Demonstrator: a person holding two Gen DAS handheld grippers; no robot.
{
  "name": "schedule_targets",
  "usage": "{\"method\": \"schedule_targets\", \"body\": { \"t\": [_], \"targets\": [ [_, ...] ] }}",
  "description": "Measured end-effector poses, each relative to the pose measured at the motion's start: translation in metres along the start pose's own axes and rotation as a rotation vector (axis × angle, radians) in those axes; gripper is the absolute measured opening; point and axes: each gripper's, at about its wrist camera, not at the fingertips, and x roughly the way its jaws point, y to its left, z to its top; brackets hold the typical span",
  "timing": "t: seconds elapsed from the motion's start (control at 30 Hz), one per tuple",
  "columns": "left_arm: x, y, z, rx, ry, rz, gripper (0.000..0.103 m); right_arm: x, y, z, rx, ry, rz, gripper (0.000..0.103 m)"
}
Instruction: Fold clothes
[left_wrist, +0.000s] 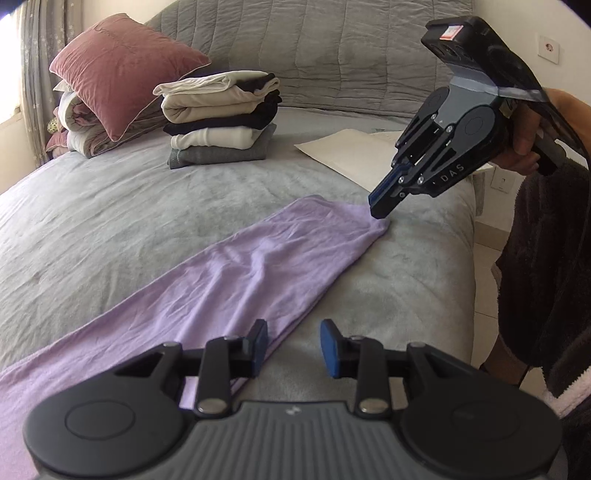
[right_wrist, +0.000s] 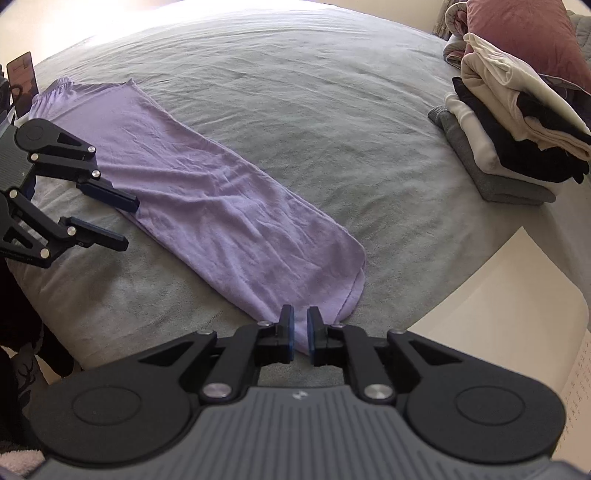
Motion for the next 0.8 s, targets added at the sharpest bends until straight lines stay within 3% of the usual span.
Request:
{"method": "schedule_targets", "body": {
  "t": [0.07, 0.2, 0.33, 0.4, 0.47, 0.5, 0.53, 0.57, 0.6, 0.8],
  "targets": [
    [0.005, -0.004, 0.001, 0.019, 0.003, 0.012, 0.032, -0.003, -0.007, -0.002, 0.094, -0.026, 0.016, 0.046],
    [0.010, -0.004, 0.004, -0.001, 0.000, 0.028, 0.031, -0.001, -0.018, -0.007, 0.283, -0.050, 0.050, 0.047],
    [0.015, -0.005, 0.005, -0.022, -0.004, 0.047, 0.026, 0.008, -0.026, -0.016, 0.468, -0.063, 0.029, 0.047],
    [0.019, -0.007, 0.005, -0.031, -0.012, 0.060, 0.019, 0.012, -0.029, -0.023, 0.559, -0.103, 0.029, 0.047],
    [0.022, -0.008, 0.007, -0.070, -0.022, 0.075, 0.003, 0.016, -0.027, -0.027, 0.627, -0.160, 0.012, 0.048],
    [0.023, -0.008, 0.007, -0.092, -0.027, 0.083, 0.002, 0.018, -0.025, -0.029, 0.648, -0.188, -0.003, 0.047],
    [0.024, -0.008, 0.008, -0.110, -0.031, 0.084, 0.002, 0.019, -0.021, -0.028, 0.648, -0.204, -0.024, 0.037],
    [0.024, -0.008, 0.009, -0.126, -0.034, 0.081, 0.002, 0.020, -0.019, -0.027, 0.645, -0.210, -0.048, 0.017],
    [0.023, -0.008, 0.009, -0.133, -0.034, 0.074, 0.001, 0.022, -0.016, -0.026, 0.643, -0.214, -0.072, 0.009],
    [0.021, -0.009, 0.009, -0.133, -0.024, 0.017, 0.002, 0.013, -0.029, -0.036, 0.741, -0.260, -0.101, 0.004]
  ]
}}
